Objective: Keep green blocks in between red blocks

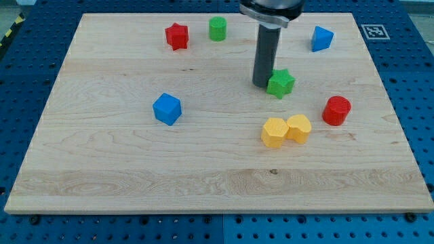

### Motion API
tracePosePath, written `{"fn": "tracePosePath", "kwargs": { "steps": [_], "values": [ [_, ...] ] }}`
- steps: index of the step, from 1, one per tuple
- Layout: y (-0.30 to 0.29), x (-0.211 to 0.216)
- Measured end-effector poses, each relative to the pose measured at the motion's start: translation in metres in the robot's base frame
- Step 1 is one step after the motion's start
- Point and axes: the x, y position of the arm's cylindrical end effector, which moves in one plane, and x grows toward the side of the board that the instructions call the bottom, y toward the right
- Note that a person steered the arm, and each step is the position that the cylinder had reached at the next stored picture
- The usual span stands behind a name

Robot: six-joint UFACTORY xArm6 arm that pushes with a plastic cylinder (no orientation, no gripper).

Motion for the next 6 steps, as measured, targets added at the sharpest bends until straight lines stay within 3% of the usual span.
{"fn": "tracePosePath", "kwargs": {
  "steps": [1, 3, 4, 5, 6],
  "values": [
    [0.020, -0.027],
    [0.035, -0.143],
    [0.000, -0.189],
    [-0.073, -0.201],
    [-0.107, -0.199]
  ]
}}
